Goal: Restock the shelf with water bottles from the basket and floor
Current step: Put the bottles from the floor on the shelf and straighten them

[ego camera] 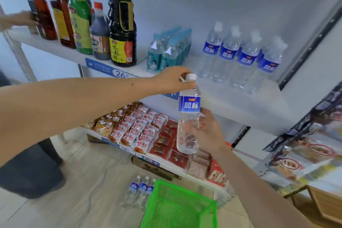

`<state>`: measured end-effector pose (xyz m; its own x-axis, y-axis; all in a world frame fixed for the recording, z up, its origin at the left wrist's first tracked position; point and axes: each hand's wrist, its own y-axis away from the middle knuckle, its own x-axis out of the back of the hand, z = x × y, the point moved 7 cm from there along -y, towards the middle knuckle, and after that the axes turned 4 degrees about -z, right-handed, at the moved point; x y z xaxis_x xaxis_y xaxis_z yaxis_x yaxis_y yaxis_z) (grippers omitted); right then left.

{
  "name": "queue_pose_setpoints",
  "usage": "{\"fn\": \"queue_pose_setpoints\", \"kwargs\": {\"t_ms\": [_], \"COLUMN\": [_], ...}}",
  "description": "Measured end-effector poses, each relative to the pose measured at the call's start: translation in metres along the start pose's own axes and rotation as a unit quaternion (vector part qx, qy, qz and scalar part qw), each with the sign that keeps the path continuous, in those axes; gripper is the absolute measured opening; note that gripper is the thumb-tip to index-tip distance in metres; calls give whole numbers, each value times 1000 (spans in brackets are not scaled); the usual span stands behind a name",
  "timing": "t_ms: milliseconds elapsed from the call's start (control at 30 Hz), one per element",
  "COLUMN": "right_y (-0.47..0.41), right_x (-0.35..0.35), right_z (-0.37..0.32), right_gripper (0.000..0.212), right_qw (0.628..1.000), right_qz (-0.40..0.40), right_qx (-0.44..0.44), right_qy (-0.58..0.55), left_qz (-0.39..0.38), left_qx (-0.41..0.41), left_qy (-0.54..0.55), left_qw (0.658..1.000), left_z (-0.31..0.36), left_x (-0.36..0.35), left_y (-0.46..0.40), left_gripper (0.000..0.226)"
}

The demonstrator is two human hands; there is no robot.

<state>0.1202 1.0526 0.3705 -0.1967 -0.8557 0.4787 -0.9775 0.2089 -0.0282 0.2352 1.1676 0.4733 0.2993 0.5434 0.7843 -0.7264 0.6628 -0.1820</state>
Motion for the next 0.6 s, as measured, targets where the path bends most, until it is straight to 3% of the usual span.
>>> {"fn": "queue_pose_setpoints", "kwargs": {"t_ms": [267,600], "right_y": [-68,-174], "right_x": [56,71], "right_z": [-35,-38], "right_gripper": [60,65], "right_qw": [996,983], "right_qz": [87,172], "right_qx": [28,56], "right_qy": [-19,-23], "left_qz": [33,36], "left_qx": [-64,-126], "left_qy": [-34,-93], "left_qw": [997,987], "left_z": [50,42], "left_x": [49,74], "left_y": [-77,-176], "left_gripper": [39,50]}}
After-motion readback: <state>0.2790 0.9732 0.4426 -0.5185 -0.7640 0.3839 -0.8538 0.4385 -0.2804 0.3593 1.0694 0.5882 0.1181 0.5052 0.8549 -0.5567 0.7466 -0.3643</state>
